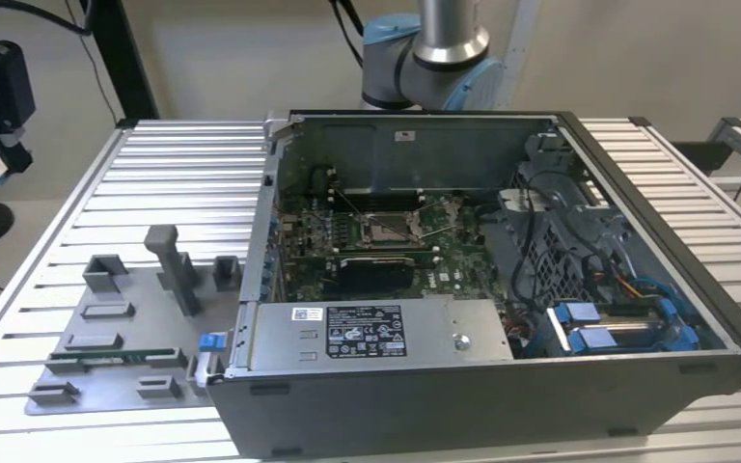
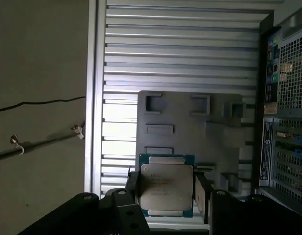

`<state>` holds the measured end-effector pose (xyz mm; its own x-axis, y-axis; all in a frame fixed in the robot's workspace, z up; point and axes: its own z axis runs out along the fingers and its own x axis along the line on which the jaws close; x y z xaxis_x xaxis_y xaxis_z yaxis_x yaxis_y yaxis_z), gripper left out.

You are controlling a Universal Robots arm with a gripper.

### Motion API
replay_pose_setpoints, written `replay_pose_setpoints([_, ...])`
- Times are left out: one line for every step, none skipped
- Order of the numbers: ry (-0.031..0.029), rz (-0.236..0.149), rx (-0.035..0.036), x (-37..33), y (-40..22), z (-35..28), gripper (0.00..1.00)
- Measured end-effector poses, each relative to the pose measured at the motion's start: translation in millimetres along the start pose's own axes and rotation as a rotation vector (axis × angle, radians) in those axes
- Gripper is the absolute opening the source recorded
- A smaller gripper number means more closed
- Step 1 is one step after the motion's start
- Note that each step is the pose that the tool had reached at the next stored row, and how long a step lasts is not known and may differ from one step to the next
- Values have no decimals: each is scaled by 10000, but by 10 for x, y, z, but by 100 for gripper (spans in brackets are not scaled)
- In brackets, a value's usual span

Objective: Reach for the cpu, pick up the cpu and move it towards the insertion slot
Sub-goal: 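Pick up the cpu and move it towards the insertion slot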

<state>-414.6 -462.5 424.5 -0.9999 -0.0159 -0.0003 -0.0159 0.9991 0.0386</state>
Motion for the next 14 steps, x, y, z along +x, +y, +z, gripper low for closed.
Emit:
replay_pose_setpoints([0, 0, 0, -16, 0, 0, 0])
replay_pose_setpoints([1, 0, 1, -38, 0, 0, 0])
replay_pose_setpoints([0, 0, 0, -57, -1, 0, 0])
replay_pose_setpoints([0, -2, 0, -99, -2, 0, 0])
replay_pose_setpoints([3, -1, 0, -127, -2, 0, 0])
replay_pose_setpoints([3, 0, 0, -153, -2, 1, 0])
replay_pose_setpoints([3, 0, -1, -172, -3, 1, 0])
replay_pose_setpoints([5, 1, 0, -192, -3, 0, 0])
replay_pose_setpoints([4, 0, 0, -217, -3, 0, 0])
replay_pose_setpoints([4, 1, 0, -242, -4, 0, 0])
replay_pose_setpoints([4, 1, 0, -269, -4, 0, 0])
replay_pose_setpoints([4, 1, 0, -299, -5, 0, 0])
replay_pose_setpoints([3, 0, 0, -335, -5, 1, 0])
replay_pose_setpoints([4, 0, 0, -374, -6, 0, 0])
